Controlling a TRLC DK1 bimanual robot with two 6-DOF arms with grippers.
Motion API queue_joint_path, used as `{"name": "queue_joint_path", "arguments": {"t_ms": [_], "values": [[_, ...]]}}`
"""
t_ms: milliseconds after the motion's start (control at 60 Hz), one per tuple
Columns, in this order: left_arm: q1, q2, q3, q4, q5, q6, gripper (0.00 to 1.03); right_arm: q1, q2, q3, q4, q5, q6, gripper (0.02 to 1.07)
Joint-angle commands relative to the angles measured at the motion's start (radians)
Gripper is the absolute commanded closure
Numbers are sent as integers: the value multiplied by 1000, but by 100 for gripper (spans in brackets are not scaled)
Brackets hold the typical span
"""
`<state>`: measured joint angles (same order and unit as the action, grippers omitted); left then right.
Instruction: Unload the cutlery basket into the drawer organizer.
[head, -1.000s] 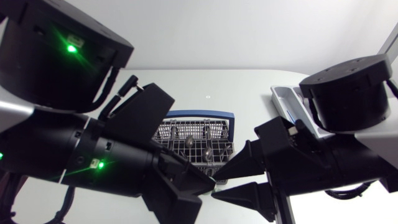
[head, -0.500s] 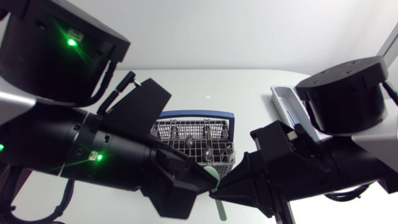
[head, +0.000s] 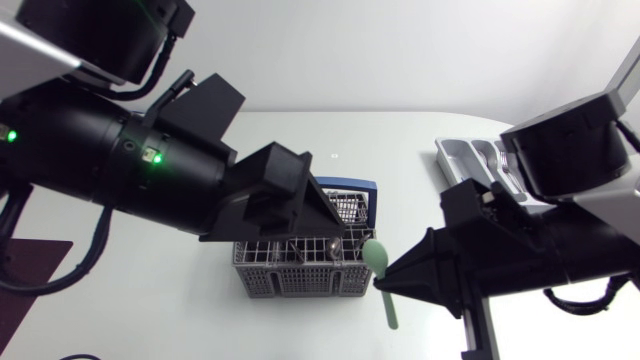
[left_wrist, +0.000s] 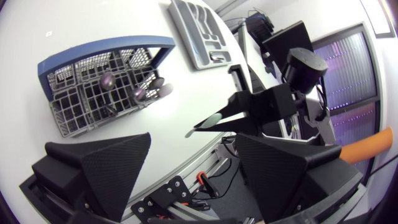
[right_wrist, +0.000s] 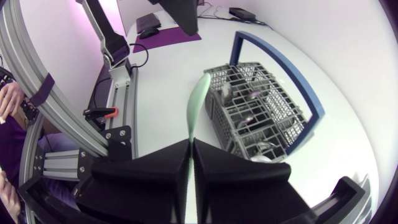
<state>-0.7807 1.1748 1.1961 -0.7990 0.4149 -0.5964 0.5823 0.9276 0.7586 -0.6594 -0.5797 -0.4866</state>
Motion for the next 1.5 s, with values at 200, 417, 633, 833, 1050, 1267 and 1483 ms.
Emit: {"name": "queue_joint_path", "arguments": {"t_ms": [200, 417, 633, 833, 1050, 1267, 1483], "values": [[20, 59, 79, -118, -119, -48, 4, -271, -69, 18, -143, -16, -219, 101], [-42, 85, 131, -190, -260, -74, 5, -524, -69, 21, -201, -52, -412, 101], [-77, 144, 195, -249, -360, -94, 5, -848, 36, 39, -253, -138, -695, 102], [-103, 194, 240, -267, -415, -111, 5, -1064, 186, 99, -282, -181, -917, 102], [-109, 230, 255, -278, -446, -120, 5, -1237, 378, 193, -258, -183, -1104, 102], [-109, 258, 280, -286, -469, -135, 5, -1328, 521, 271, -177, -157, -1192, 102], [-109, 299, 313, -298, -495, -141, 5, -1368, 646, 332, -112, -92, -1285, 102]]}}
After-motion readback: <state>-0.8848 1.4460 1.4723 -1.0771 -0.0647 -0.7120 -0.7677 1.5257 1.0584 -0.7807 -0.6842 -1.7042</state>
